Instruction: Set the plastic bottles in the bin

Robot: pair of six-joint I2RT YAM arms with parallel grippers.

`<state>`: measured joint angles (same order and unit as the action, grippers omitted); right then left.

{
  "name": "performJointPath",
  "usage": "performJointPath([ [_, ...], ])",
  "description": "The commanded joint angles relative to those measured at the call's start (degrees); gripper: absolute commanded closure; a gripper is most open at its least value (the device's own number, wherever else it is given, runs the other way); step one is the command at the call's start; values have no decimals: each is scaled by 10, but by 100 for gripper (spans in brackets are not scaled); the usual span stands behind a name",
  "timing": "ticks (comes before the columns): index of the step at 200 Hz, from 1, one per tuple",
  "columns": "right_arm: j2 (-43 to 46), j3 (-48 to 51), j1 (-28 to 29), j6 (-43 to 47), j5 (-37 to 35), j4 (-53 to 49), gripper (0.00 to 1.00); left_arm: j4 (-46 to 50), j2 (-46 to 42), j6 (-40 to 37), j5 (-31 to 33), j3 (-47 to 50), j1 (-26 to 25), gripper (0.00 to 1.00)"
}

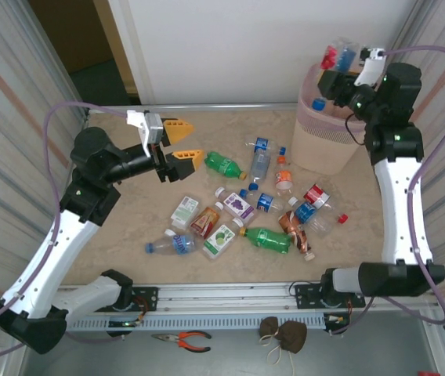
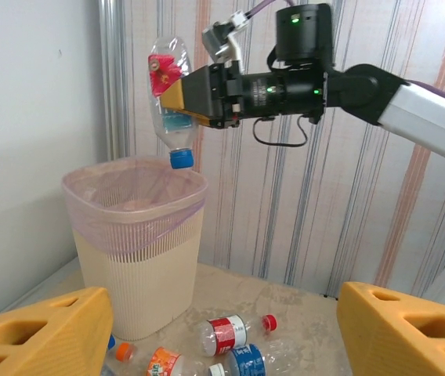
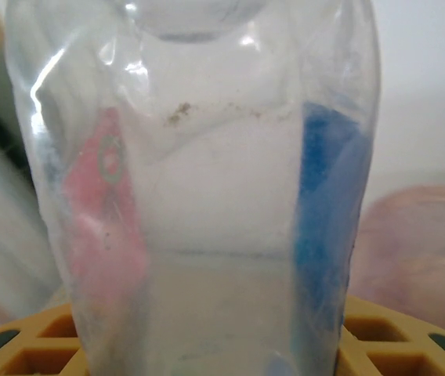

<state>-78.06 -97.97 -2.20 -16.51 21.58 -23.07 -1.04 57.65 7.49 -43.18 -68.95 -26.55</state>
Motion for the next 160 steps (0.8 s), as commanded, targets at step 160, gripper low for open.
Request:
performJointPath([
  [160,-464,-394,-77,19,-219,-399,58,2,-17,-9,15,36,15,24],
])
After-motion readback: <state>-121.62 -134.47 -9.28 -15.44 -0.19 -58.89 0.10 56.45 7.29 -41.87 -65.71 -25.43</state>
